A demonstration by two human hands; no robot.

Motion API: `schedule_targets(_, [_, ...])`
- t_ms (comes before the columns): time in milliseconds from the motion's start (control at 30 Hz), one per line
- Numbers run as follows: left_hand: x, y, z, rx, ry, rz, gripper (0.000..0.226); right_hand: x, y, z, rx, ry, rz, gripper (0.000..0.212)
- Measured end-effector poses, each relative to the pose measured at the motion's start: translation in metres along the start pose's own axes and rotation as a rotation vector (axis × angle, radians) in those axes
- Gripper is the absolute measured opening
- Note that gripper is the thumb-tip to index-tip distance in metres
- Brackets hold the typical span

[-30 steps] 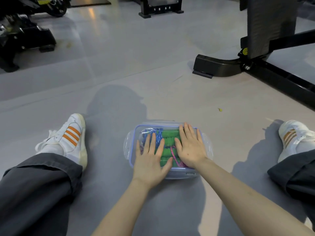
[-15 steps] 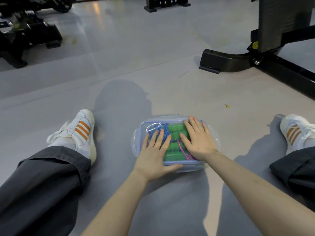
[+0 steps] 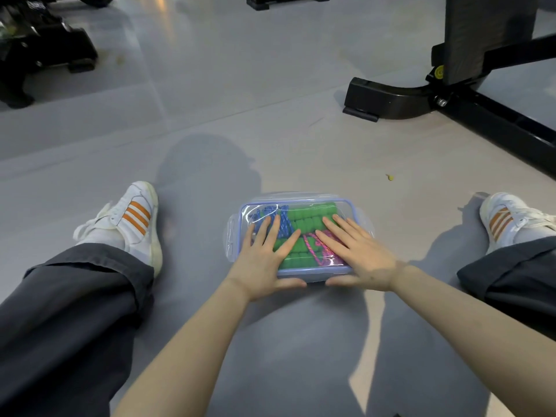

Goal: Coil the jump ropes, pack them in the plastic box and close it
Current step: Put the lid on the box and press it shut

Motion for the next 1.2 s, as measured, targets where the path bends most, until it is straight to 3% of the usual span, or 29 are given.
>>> schedule_targets(367, [0.007, 0.008, 0.000, 0.049, 0.041, -0.032, 0.083, 0.001, 0.008, 0.002, 0.072, 0.017, -0.117, 0.078])
schedule_targets(567, [0.017, 0.003, 0.017, 0.081, 0.145, -0.040, 0.082, -0.001, 0.008, 0.008, 0.063, 0.139, -0.125, 0.078])
schedule_targets(767, [0.037, -0.028, 0.032, 0.440, 0.264, 0.060, 0.078, -0.009, 0.007, 0.039, 0.138, 0.353, -0.109, 0.081])
schedule_targets(933, [0.029, -0.040, 0.043, 0.494, 0.160, 0.144, 0.080, -0.013, -0.016, 0.056, 0.198, 0.278, -0.091, 0.085])
schedule_targets(1033, [0.020, -0.043, 0.021, 0.249, -0.092, 0.230, 0.078, -0.004, -0.025, 0.040, 0.318, 0.236, -0.042, 0.080])
schedule_targets(1133, [0.026, -0.034, -0.022, -0.254, -0.514, -0.057, 0.056, -0.001, -0.020, 0.024, 0.354, 0.369, 0.131, 0.061])
schedule_targets(1200, [0.035, -0.025, -0.049, -0.548, -0.701, -0.181, 0.056, -0.001, -0.018, 0.021, 0.348, 0.406, 0.157, 0.059])
Point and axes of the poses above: each hand's wrist, its own x-axis towards the middle knuckle, its own y-axis out of the palm, z = x × y, the point moved 2 cm from there along x, towards the middle knuckle, and after that the axes turned 14 degrees about y, right-handed, at the moved point
